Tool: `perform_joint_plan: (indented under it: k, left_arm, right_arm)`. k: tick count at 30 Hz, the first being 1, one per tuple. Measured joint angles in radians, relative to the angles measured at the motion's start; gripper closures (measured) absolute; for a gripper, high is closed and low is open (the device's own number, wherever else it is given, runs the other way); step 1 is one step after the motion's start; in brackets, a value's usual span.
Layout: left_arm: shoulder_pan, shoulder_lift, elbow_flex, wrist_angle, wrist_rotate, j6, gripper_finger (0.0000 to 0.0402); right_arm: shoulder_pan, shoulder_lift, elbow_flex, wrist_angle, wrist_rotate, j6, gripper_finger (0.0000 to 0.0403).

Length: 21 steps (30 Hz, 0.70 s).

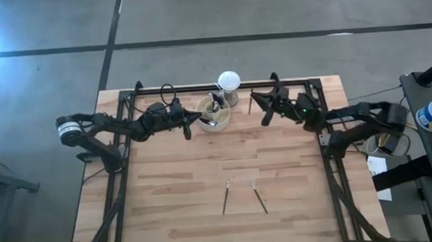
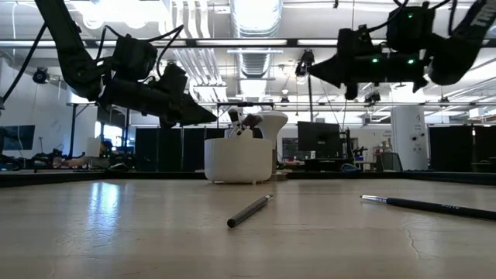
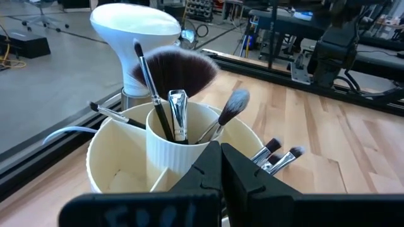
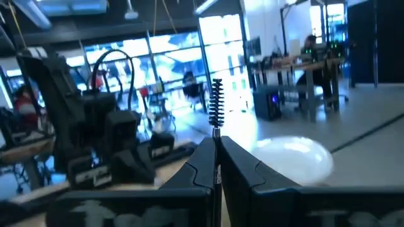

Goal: Put items in baskets/containers
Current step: Put the black brow brush into the white organizer

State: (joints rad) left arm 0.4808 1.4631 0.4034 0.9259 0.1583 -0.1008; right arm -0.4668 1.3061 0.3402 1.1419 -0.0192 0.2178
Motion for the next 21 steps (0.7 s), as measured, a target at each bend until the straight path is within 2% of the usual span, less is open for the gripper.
perform_joint_plan:
  k: [9,16,21]
  left_arm:
    - [-0.007,0.000,0.000,0.000,0.001,-0.005,0.0400]
    - [-0.008,0.000,0.000,0.000,0.000,-0.002,0.0400]
    - [-0.008,0.000,0.000,-0.001,0.001,-0.003,0.0400]
  right_arm:
    - [0.004,0.321,0.224,0.112,0.049,-0.056,0.0394]
    - [-0.003,0.475,0.332,0.178,0.089,-0.065,0.0394]
    - [-0.002,0.557,0.355,0.250,0.125,-0.091,0.0394]
